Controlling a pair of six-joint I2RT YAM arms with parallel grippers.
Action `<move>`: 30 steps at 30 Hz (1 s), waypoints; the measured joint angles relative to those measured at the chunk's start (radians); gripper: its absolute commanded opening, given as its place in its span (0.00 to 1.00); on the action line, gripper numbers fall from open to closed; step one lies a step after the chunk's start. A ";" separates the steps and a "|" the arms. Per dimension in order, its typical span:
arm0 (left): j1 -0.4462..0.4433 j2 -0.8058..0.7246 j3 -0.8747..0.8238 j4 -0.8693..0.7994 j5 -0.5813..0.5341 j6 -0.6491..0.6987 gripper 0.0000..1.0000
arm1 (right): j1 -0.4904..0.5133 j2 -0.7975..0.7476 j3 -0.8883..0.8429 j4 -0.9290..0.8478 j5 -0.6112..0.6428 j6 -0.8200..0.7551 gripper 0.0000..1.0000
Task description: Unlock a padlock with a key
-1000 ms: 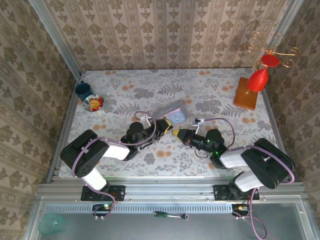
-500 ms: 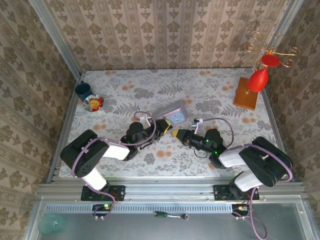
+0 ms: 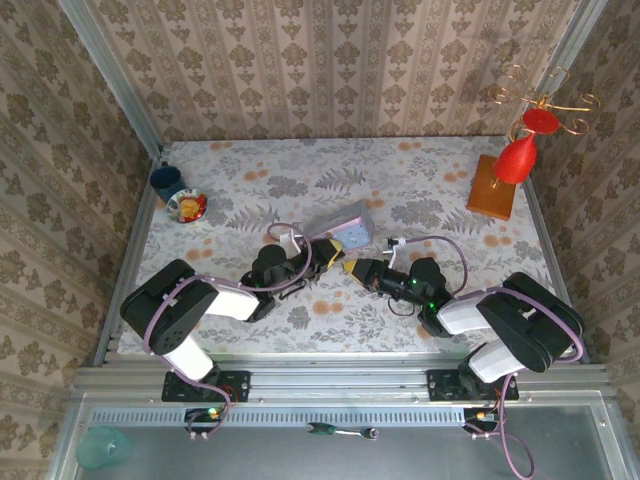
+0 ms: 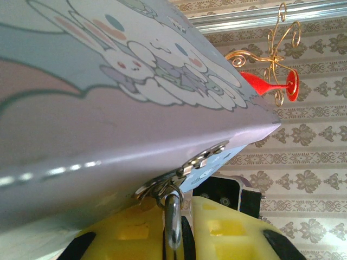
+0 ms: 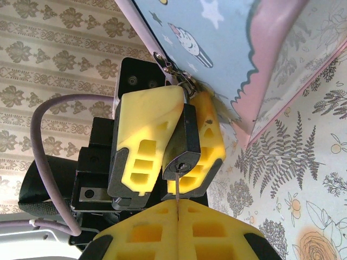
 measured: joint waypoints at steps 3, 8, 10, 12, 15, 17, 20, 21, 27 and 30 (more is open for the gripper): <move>0.000 0.000 0.000 0.000 0.000 0.000 0.00 | -0.001 0.000 0.000 0.000 0.000 0.000 0.00; 0.000 0.000 -0.001 0.002 0.000 0.000 0.00 | -0.004 0.000 0.000 0.000 0.000 0.001 0.00; 0.000 0.000 -0.001 0.002 0.001 0.000 0.00 | -0.007 0.000 0.000 0.000 0.003 0.004 0.00; 0.000 0.000 -0.002 0.003 0.003 0.000 0.00 | -0.013 0.000 0.000 0.000 0.003 0.007 0.00; 0.000 0.000 -0.002 0.003 0.005 0.000 0.00 | -0.022 0.000 0.000 0.000 0.003 0.018 0.00; 0.000 0.000 -0.002 0.003 0.006 0.000 0.00 | -0.024 0.001 0.000 0.001 0.003 0.022 0.00; 0.000 0.000 -0.002 0.003 0.008 0.000 0.00 | -0.025 0.001 0.001 0.001 0.003 0.023 0.00; 0.000 0.000 -0.002 0.003 0.008 0.000 0.00 | -0.025 0.001 0.001 0.001 0.003 0.023 0.00; 0.000 0.000 -0.002 0.003 0.007 0.000 0.00 | -0.026 0.006 0.006 0.001 0.002 0.031 0.00; 0.000 0.000 -0.002 0.003 0.003 0.000 0.00 | -0.026 0.011 0.008 0.003 0.002 0.042 0.00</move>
